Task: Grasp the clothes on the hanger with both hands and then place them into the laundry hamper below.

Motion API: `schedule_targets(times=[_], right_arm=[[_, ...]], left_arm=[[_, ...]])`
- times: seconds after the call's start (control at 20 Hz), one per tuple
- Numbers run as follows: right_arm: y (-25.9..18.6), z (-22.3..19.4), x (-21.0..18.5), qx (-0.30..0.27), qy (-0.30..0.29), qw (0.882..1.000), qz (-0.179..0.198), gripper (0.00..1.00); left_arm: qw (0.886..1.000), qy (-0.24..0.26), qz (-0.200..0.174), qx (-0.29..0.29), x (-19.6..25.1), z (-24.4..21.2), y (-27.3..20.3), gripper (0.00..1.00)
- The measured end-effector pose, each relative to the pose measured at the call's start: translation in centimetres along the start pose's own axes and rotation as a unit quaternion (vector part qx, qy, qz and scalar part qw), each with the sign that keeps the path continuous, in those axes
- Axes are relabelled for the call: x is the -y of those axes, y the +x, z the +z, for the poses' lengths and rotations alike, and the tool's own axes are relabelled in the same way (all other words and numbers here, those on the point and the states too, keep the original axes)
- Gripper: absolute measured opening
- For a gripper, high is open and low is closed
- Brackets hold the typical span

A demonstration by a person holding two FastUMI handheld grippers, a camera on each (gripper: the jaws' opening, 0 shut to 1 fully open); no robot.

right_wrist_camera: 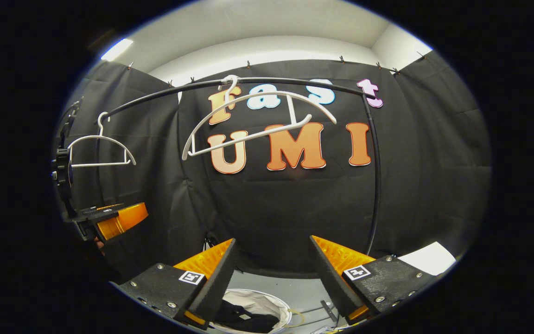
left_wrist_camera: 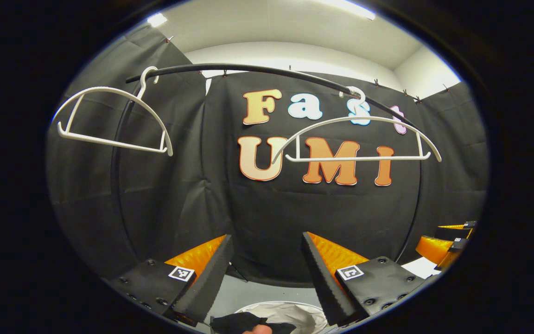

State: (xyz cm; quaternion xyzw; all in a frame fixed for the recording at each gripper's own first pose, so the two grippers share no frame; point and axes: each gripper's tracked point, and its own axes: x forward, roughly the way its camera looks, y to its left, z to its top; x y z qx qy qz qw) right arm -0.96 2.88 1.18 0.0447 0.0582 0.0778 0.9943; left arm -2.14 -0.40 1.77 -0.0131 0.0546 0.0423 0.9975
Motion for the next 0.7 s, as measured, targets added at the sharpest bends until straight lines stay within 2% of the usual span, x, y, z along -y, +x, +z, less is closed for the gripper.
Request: schedule_targets(times=[0.1,0.15,0.2,0.25,0.7], right_arm=[[0.2,0.0,0.0,0.0,0.001,1.0,-0.001,1.0],[0.3,0.0,0.0,0.001,0.001,1.0,-0.001,1.0],[0.4,0.0,0.0,0.001,0.002,1.0,-0.002,0.93],[0.5,0.0,0.0,0.001,0.004,1.0,-0.003,1.0],[0.6,-0.5,0.5,-0.002,0.008,1.0,-0.007,1.0]], left_arm=[[1.0,0.004,-0.003,0.001,0.4,0.0,0.2,0.94],[1.0,0.005,-0.005,0.002,0.6,0.2,0.2,0.96],[1.0,0.006,-0.008,0.003,0.7,0.3,0.4,0.95],[1.0,0.007,-0.01,0.005,0.8,0.4,0.6,0.95],[1.0,0.014,-0.018,0.015,1.6,0.7,0.7,0.94]])
